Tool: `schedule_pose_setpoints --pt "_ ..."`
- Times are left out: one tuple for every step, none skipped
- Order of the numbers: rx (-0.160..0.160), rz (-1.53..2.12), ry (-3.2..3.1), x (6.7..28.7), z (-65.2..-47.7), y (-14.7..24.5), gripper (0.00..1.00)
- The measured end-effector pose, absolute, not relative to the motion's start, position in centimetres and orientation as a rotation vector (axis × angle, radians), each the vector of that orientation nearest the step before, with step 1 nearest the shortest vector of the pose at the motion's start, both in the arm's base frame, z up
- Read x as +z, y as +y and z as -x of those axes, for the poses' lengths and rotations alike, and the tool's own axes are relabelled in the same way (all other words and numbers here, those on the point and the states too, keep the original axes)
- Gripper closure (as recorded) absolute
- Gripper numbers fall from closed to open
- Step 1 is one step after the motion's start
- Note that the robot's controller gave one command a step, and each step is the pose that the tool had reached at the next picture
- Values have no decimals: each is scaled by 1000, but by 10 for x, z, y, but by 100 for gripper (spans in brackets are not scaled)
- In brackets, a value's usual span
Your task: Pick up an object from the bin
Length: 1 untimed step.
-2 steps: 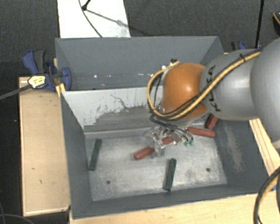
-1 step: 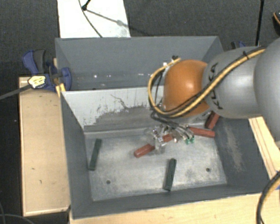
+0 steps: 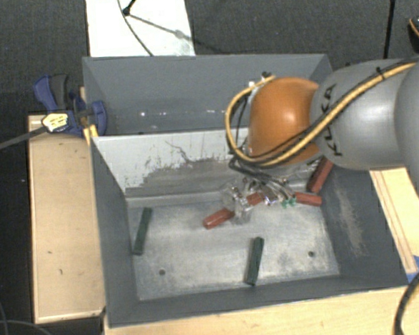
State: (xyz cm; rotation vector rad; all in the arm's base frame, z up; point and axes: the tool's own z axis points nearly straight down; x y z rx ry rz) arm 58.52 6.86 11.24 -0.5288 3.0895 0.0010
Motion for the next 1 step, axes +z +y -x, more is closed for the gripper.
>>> schedule_pose_setpoints --pt "2 524 3090 118 -586 69 100"
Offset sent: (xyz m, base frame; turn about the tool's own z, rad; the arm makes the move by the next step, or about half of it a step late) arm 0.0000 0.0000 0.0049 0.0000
